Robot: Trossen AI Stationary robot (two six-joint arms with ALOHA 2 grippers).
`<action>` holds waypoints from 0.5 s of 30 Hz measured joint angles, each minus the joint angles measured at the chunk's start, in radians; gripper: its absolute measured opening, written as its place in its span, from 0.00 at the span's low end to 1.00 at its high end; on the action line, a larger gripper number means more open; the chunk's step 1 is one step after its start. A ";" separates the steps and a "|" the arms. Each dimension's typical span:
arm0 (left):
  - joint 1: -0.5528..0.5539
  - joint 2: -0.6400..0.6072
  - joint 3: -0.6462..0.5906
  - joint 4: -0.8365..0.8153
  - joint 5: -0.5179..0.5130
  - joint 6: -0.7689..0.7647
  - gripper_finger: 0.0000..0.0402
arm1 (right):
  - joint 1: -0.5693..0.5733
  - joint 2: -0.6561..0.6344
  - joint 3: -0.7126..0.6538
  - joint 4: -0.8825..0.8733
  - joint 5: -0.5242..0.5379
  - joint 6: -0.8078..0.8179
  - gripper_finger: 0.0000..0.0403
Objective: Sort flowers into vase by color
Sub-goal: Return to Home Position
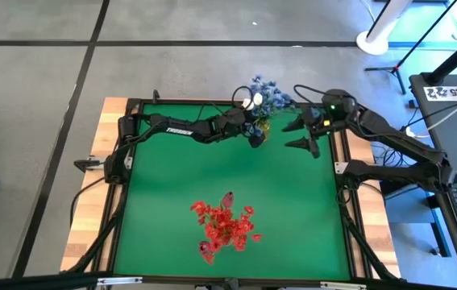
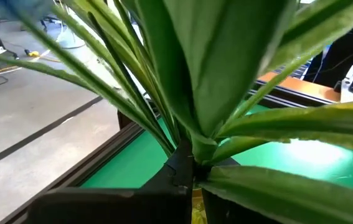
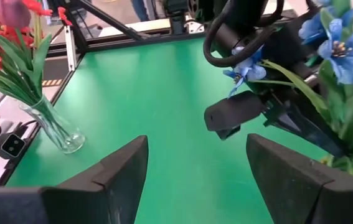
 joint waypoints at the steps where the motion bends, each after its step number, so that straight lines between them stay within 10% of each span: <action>1: 0.000 0.000 0.000 -0.002 0.000 0.000 0.01 | 0.000 -0.014 0.000 -0.009 0.003 0.000 0.67; 15: 0.000 -0.003 0.000 -0.035 -0.004 0.001 0.01 | 0.000 -0.162 0.000 -0.133 0.108 0.000 0.67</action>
